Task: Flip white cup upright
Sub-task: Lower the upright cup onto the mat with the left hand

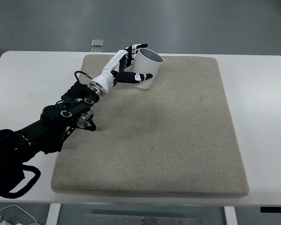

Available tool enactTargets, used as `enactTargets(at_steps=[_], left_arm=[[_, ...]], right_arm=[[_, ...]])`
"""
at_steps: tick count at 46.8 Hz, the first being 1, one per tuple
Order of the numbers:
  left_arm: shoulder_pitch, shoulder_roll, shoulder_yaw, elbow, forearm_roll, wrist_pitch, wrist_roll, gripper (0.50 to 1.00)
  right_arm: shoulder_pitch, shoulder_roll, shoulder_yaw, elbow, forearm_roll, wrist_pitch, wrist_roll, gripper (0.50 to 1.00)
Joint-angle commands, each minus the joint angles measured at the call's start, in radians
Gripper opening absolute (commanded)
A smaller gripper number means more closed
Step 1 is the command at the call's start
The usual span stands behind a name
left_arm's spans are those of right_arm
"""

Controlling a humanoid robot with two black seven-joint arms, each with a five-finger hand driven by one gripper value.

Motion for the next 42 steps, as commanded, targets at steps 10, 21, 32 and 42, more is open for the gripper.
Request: enactTargets(at_steps=[10,21,32,42], left_arm=[[0.0,0.0,0.004,0.029,-0.036,-0.038,0.0,0.5],[0.002,0.0,0.007,0.05,-0.036,-0.066,0.0,0.593],[0.002,0.0,0.009,0.052,-0.036,-0.077,0.0,0.793],[0.009,0.0,0.01,0.055,-0.036,-0.08,0.0,0.891]], right_arm=[[-0.001,0.0,0.0,0.0,0.0,0.0,0.0,0.93],[-0.001,0.0,0.0,0.0,0.0,0.0,0.0,0.928],[-0.001,0.0,0.0,0.0,0.0,0.0,0.0,0.93],[0.001,0.0,0.0,0.0,0.0,0.0,0.0,0.928]])
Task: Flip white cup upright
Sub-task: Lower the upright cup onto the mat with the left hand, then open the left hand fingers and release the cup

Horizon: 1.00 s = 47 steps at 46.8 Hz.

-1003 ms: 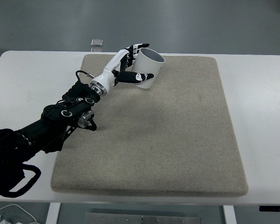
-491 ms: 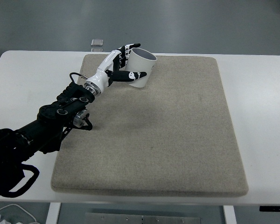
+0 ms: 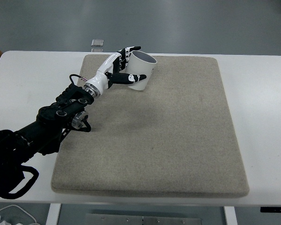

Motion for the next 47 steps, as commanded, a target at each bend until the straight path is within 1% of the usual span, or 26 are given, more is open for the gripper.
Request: enactTargets(at_steps=[1,2,5,7,8,9,11,39,47], left_arm=[[0.002,0.0,0.0,0.003,0.0,-0.004,0.0,0.904],[0.002,0.0,0.002,0.005,0.0,-0.006,0.0,0.925],[0.002,0.0,0.008,0.006,0.0,-0.014,0.0,0.96],[0.002,0.0,0.014,0.006,0.0,-0.015,0.0,0.964],[0.002,0.0,0.014,0.006,0.0,-0.015,0.0,0.971],[0.002,0.0,0.014,0.008,0.0,-0.017,0.0,0.988],[0.002,0.0,0.014,0.008,0.0,-0.02,0.0,0.992],[0.002,0.0,0.015,-0.001,0.0,-0.021,0.0,0.994],[-0.003,0.0,0.015,-0.035,0.0,-0.021,0.0,0.994]], right_arm=[[-0.001,0.0,0.0,0.0,0.0,0.0,0.0,0.93],[-0.001,0.0,0.0,0.0,0.0,0.0,0.0,0.928],[-0.001,0.0,0.0,0.0,0.0,0.0,0.0,0.93],[-0.001,0.0,0.0,0.0,0.0,0.0,0.0,0.93],[0.001,0.0,0.0,0.0,0.0,0.0,0.0,0.928],[-0.001,0.0,0.0,0.0,0.0,0.0,0.0,0.93],[-0.001,0.0,0.0,0.0,0.0,0.0,0.0,0.93],[0.001,0.0,0.0,0.0,0.0,0.0,0.0,0.928],[0.001,0.0,0.0,0.0,0.0,0.0,0.0,0.93]])
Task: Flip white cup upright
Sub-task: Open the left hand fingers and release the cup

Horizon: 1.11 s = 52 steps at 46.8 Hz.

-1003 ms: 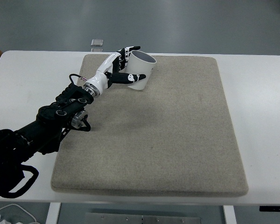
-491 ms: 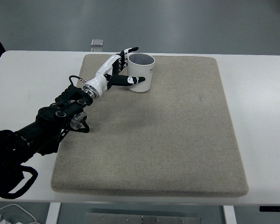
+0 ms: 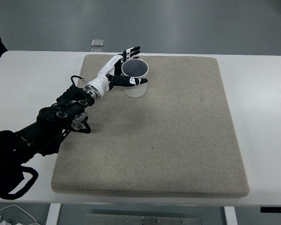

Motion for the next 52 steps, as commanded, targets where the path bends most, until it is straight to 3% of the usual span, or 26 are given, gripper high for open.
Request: enactTargets(at_steps=[1,19,28,52], left_arm=[[-0.003,0.0,0.0,-0.023,0.0,0.0,0.0,0.994],[-0.003,0.0,-0.02,-0.081,-0.003,-0.001,0.0,0.994],[0.0,0.066,-0.022,-0.166,-0.003,0.01,0.0,0.994],[-0.006,0.147,-0.095,-0.225,-0.002,0.008,0.0,0.994]], right_arm=[[-0.001,0.0,0.0,0.0,0.0,0.0,0.0,0.93],[0.001,0.0,0.0,0.0,0.0,0.0,0.0,0.93],[-0.001,0.0,0.0,0.0,0.0,0.0,0.0,0.93],[-0.001,0.0,0.0,0.0,0.0,0.0,0.0,0.93]])
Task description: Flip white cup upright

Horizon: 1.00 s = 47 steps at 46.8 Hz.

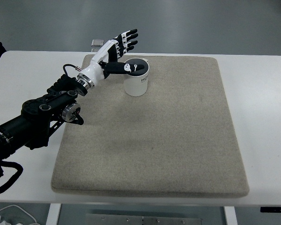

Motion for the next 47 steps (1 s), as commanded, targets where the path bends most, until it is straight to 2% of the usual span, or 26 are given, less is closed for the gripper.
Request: enactTargets(at_steps=[1,13,31,41,47], left_arm=[[-0.01,0.001,-0.032,-0.002,0.0,-0.004,0.0,0.994],[-0.048,-0.004,-0.083,0.015,-0.02,-0.006,0.0,0.994],[-0.162,-0.004,-0.083,0.116,-0.308,-0.006,0.0,0.994],[-0.174,-0.002,-0.086,0.178,-0.489,-0.004,0.278,0.994],[-0.173,-0.007,-0.087,0.256,-0.606,-0.018,0.376,0.994]], right_arm=[[0.0,0.0,0.0,0.0,0.0,0.0,0.0,0.93],[0.001,0.0,0.0,0.0,0.0,0.0,0.0,0.928],[0.0,0.0,0.0,0.0,0.0,0.0,0.0,0.93],[0.0,0.0,0.002,0.0,0.0,0.0,0.0,0.93],[0.001,0.0,0.003,0.0,0.0,0.0,0.0,0.93]])
